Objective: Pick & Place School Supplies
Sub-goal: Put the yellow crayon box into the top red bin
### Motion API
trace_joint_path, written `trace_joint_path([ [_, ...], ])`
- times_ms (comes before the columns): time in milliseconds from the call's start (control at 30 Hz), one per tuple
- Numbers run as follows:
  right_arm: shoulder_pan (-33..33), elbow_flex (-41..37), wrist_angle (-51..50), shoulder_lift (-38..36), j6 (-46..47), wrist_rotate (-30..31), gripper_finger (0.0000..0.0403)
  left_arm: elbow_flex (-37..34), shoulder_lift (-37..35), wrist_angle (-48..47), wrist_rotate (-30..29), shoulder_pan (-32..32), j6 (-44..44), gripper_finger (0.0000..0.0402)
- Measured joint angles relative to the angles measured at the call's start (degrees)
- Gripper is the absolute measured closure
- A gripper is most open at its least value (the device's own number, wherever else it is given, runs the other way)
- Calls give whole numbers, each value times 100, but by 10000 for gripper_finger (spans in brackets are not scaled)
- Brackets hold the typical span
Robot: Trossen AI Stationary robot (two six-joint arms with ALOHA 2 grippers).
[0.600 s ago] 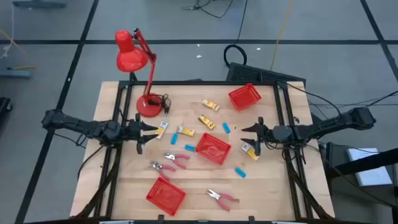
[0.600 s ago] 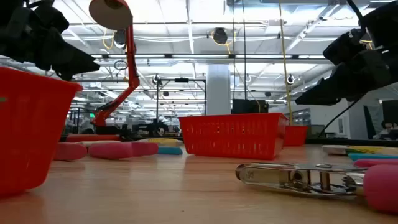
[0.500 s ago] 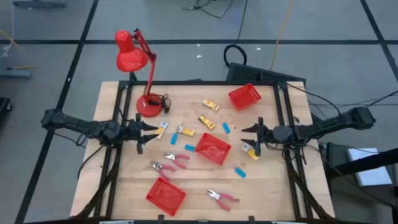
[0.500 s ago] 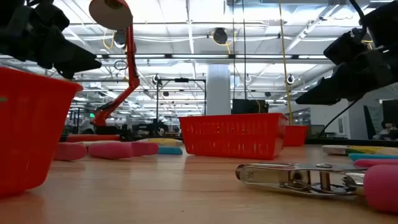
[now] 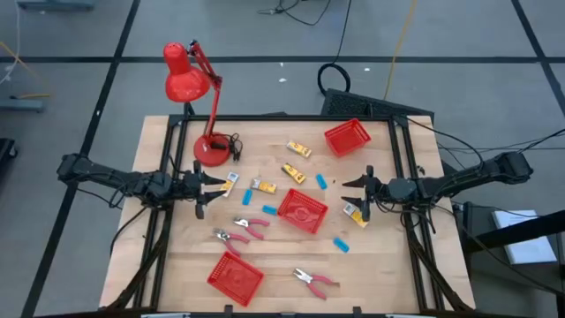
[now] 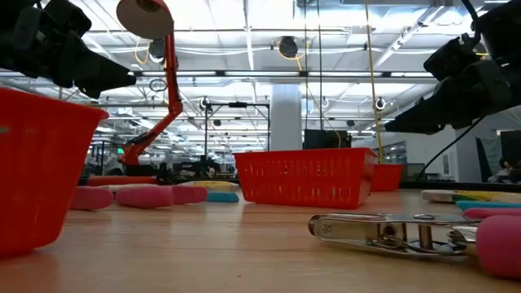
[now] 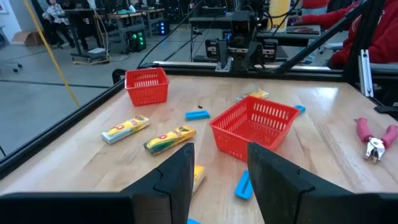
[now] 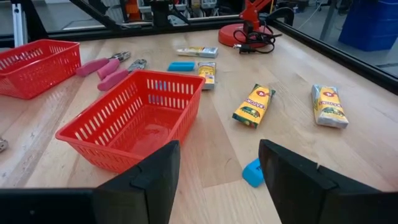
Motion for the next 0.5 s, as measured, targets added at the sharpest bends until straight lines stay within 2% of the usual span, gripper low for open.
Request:
trace_joint_path([
  [500,0,2,-88,60,-31,-14,193,0,0,-37,1,0,-126,250],
])
